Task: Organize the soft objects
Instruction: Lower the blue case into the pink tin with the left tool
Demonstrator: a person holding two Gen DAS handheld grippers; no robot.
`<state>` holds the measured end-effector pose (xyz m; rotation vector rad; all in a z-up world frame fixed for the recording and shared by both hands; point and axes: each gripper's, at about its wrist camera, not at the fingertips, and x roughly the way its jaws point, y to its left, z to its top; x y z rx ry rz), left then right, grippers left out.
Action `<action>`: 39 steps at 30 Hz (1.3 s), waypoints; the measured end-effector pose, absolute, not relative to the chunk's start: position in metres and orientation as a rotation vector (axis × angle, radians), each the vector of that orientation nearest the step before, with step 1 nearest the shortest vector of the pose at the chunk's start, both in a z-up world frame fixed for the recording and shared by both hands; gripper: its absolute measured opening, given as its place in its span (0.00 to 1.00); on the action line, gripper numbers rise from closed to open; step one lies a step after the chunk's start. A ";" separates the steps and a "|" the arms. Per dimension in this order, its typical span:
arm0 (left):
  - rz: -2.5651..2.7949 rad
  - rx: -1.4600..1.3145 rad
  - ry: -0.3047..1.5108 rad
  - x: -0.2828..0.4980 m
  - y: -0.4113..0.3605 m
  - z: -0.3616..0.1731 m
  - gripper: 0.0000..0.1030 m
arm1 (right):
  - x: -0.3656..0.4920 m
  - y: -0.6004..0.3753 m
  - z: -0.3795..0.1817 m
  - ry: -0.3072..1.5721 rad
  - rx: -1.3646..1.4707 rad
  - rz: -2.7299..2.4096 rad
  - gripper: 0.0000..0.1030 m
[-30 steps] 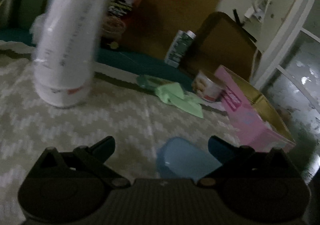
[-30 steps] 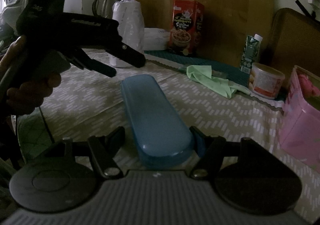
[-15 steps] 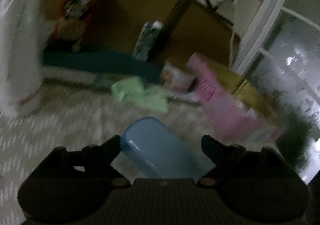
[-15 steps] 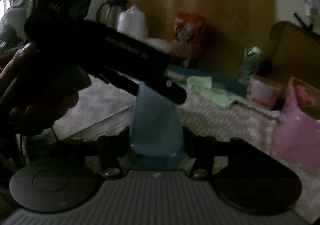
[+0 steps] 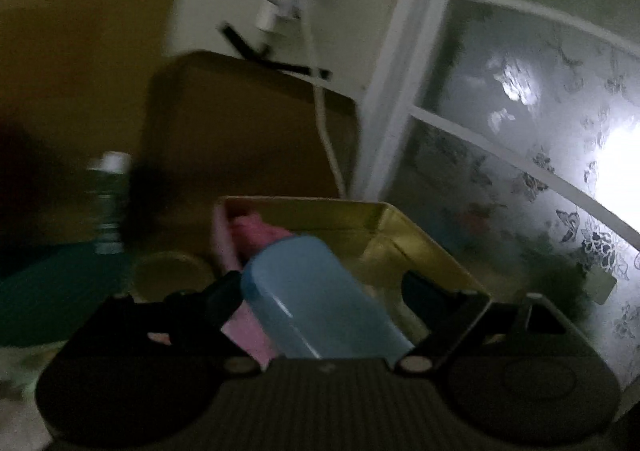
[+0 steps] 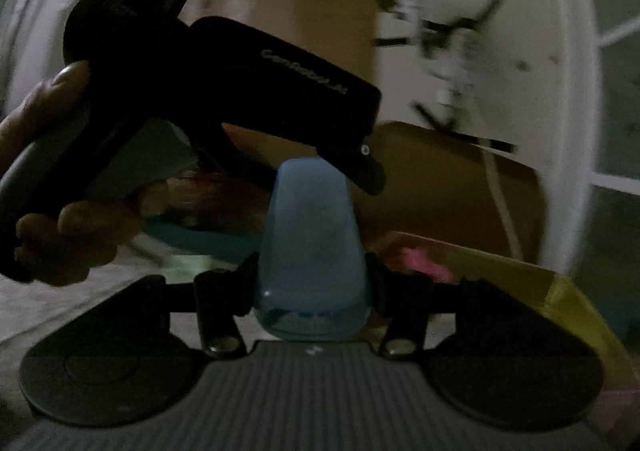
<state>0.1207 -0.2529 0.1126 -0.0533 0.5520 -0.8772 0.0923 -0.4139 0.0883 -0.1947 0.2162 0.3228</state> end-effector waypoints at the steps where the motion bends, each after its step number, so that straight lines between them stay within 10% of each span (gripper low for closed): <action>1: -0.888 -0.037 0.561 0.124 -0.268 0.111 0.86 | 0.098 -0.422 0.088 0.221 -0.188 0.293 0.54; 19: -0.868 0.085 0.649 0.127 -0.344 0.066 0.95 | 0.164 -0.523 0.052 0.366 -0.100 -0.060 0.71; 39: -0.679 -0.077 0.582 0.085 -0.108 0.054 0.97 | 0.111 -0.453 0.078 0.215 -0.058 0.081 0.70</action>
